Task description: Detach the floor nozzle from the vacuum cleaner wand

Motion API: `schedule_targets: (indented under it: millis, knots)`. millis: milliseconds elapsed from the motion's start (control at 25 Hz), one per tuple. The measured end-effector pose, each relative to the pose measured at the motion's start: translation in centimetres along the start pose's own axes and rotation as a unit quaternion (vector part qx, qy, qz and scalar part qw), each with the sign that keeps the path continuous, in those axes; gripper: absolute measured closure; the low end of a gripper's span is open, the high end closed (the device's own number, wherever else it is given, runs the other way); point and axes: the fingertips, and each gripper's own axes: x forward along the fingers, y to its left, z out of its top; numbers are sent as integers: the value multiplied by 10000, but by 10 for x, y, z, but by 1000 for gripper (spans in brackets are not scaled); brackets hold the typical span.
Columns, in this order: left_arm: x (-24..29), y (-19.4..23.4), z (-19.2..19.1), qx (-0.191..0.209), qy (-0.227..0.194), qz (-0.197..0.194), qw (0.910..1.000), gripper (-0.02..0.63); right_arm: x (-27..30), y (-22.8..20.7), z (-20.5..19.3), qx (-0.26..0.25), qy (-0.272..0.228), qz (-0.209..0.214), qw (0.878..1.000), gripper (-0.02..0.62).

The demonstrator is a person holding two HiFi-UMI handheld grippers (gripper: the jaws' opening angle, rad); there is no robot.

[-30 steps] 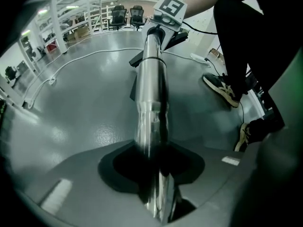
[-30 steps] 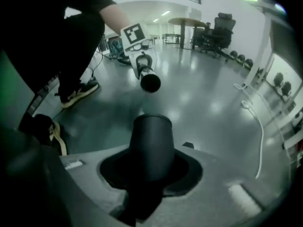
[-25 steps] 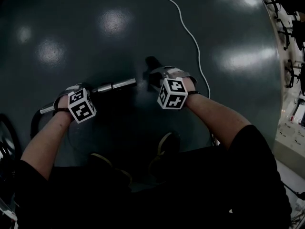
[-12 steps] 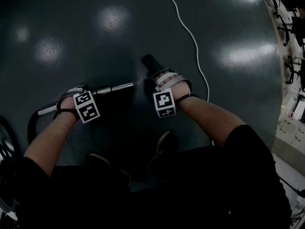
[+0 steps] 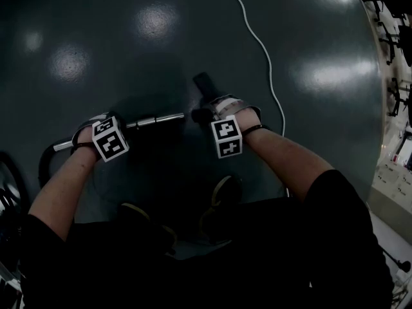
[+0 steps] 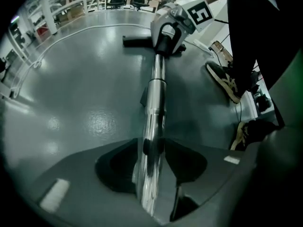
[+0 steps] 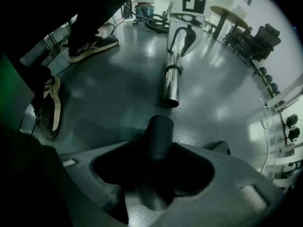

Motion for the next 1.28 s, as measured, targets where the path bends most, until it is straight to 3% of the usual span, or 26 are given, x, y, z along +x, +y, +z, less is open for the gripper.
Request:
schedule_targets:
  millis: [120, 200, 360, 480, 600, 800, 880, 1040, 1200, 1280]
  knots:
    - [-27, 2, 8, -421, -433, 128, 9981, 416, -12, -4, 4, 239, -140, 63, 9996, 353]
    - [-53, -5, 13, -880, -847, 189, 9923, 416, -32, -9, 13, 570, -338, 50, 9978, 353]
    - [-126, -27, 24, -1776, -1657, 445, 9690, 413, -97, -15, 26, 1519, -623, -159, 9863, 353]
    - [-195, -55, 25, -2213, -2130, 704, 9491, 413, -159, -3, 32, 2401, -778, -225, 9674, 353]
    - [-268, -85, 15, -2555, -2450, 1072, 9291, 408, -227, 18, 40, 3455, -969, -294, 9329, 353]
    - [-384, -118, 0, -3371, -2950, 1869, 8743, 445, -334, 47, 61, 5112, -1633, -537, 8421, 353]
    - [-421, -141, 2, -3549, -3050, 2003, 8608, 443, -374, 63, 73, 5399, -1983, -469, 8167, 353]
    - [-515, -174, 15, -3864, -3244, 2397, 8295, 426, -458, 69, 101, 5347, -2520, -210, 8063, 353]
    - [-604, -193, 24, -4087, -3867, 2910, 7738, 425, -542, 41, 122, 5382, -3043, -370, 7851, 353]
    - [-637, -216, 30, -4077, -4200, 2944, 7555, 425, -585, 42, 138, 5348, -3236, -579, 7784, 353]
